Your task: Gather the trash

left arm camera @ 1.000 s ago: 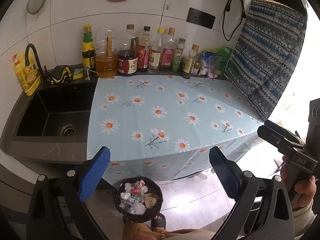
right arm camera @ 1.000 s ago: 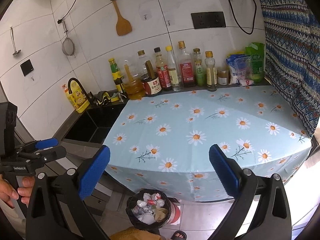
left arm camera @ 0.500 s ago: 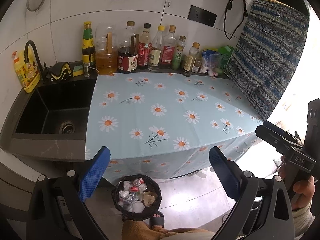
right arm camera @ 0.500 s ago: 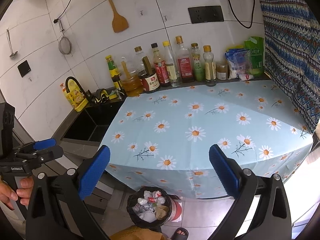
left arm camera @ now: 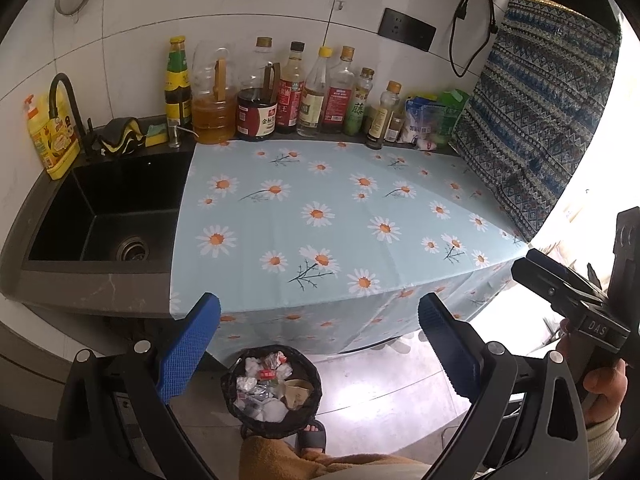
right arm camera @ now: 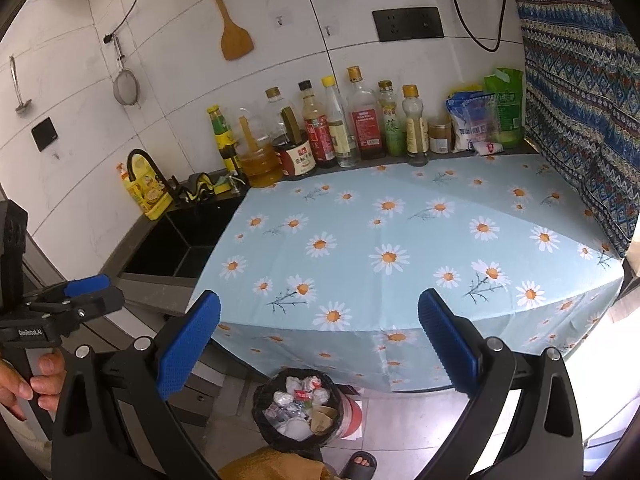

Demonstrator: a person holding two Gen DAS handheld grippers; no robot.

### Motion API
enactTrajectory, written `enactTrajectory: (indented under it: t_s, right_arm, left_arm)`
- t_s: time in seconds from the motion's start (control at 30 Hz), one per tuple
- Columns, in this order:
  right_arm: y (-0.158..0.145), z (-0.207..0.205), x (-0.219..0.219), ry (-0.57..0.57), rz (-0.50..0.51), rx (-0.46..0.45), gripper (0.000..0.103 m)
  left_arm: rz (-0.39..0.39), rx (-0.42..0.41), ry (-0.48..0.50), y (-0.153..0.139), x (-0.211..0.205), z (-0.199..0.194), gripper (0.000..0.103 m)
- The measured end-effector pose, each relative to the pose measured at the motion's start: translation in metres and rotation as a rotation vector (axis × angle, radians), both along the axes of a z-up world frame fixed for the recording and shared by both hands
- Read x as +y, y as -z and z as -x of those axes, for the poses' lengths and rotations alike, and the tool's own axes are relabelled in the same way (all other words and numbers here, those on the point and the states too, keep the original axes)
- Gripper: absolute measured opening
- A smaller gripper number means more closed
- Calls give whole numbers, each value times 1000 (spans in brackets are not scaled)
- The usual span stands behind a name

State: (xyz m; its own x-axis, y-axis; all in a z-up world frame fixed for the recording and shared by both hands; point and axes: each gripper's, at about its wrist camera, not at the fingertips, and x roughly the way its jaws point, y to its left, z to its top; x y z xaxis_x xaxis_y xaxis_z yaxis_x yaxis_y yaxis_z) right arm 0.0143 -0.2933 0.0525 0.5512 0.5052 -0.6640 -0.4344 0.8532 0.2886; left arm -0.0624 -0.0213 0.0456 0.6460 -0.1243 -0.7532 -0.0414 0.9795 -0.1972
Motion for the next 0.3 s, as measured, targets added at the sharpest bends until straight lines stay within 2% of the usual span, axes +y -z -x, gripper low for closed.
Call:
enactTrajectory:
  t_s: [0.3]
  right_arm:
    - [1, 2, 1, 10, 3, 9, 98]
  left_arm:
    - [11, 17, -11, 4, 5, 0, 96]
